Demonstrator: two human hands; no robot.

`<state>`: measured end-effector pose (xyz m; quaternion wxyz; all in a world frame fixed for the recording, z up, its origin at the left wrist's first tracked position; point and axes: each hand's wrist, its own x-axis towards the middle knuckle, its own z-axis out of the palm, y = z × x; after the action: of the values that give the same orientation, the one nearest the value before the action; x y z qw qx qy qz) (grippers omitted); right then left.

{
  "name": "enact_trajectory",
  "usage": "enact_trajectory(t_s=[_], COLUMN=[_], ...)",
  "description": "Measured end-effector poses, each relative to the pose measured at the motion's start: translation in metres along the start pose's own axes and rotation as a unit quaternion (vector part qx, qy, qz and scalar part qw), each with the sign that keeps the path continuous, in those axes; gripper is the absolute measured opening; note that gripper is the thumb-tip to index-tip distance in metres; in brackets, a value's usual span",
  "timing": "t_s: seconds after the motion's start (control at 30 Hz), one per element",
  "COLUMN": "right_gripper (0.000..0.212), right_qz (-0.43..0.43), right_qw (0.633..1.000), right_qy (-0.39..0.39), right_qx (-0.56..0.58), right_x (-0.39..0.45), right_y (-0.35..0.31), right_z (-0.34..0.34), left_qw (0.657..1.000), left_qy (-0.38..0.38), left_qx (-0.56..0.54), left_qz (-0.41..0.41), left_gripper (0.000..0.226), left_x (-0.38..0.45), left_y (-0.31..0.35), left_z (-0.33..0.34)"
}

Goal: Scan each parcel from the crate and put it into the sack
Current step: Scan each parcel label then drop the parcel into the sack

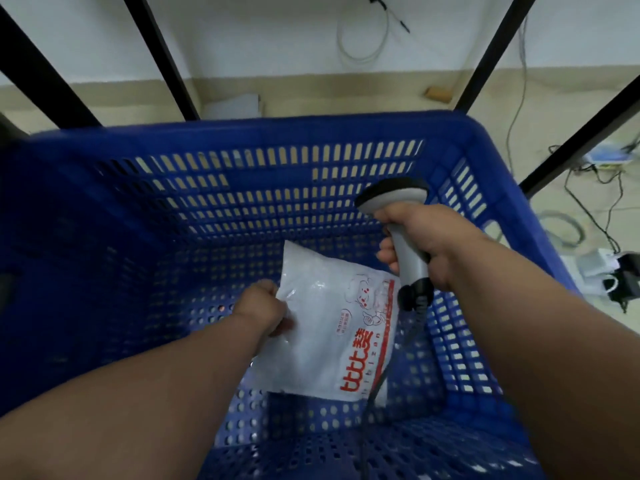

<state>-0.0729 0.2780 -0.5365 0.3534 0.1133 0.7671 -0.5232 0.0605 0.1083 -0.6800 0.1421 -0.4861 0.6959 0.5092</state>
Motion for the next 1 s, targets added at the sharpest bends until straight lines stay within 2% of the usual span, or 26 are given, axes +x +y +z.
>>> enact_trajectory(t_s=[0.07,0.27,0.33,0.4,0.5,0.57,0.63,0.67,0.73,0.8,0.83,1.0], right_gripper=[0.028,0.027,0.026,0.024,0.023,0.020,0.017,0.017,0.017,0.019,0.020,0.020], right_qz=[-0.018,-0.095,-0.118,-0.136,-0.162,-0.171,-0.169,-0.170,-0.180,-0.197,-0.206,-0.222], right_qw=[1.000,0.995,0.992,0.989,0.984,0.981,0.980,0.979,0.979,0.978,0.977,0.975], right_qy=[0.009,0.022,0.026,0.035,0.041,0.043,0.043,0.044,0.042,0.030,0.021,-0.011], right_qx=[-0.004,0.009,0.023,0.041,0.065,0.080,0.098,0.101,0.091,0.067,0.055,0.015], right_x=[-0.017,-0.092,-0.124,-0.156,-0.199,-0.223,-0.241,-0.248,-0.259,-0.267,-0.270,-0.276], right_y=[-0.014,-0.059,-0.067,-0.068,-0.061,-0.053,-0.046,-0.043,-0.039,-0.036,-0.036,-0.041], right_z=[-0.006,-0.017,-0.019,-0.020,-0.018,-0.016,-0.014,-0.013,-0.012,-0.012,-0.012,-0.010], left_qw=[0.999,0.984,0.972,0.952,0.925,0.914,0.914,0.919,0.924,0.923,0.918,0.887], left_qy=[0.023,0.041,0.077,0.141,0.213,0.239,0.227,0.199,0.130,0.089,0.072,0.036], left_qx=[-0.025,-0.073,-0.060,-0.010,-0.003,-0.054,-0.133,-0.175,-0.239,-0.274,-0.295,-0.385], left_qz=[0.037,0.158,0.212,0.272,0.315,0.324,0.308,0.292,0.270,0.256,0.253,0.254], left_gripper=[0.027,0.016,0.024,0.019,0.059,0.080,0.096,0.097,0.075,0.043,0.034,0.019], left_x=[-0.019,-0.095,-0.123,-0.151,-0.188,-0.212,-0.231,-0.239,-0.249,-0.259,-0.263,-0.269], left_y=[0.015,0.066,0.071,0.070,0.072,0.075,0.076,0.074,0.069,0.063,0.061,0.061], left_z=[-0.015,-0.068,-0.086,-0.101,-0.121,-0.135,-0.149,-0.156,-0.168,-0.177,-0.180,-0.191])
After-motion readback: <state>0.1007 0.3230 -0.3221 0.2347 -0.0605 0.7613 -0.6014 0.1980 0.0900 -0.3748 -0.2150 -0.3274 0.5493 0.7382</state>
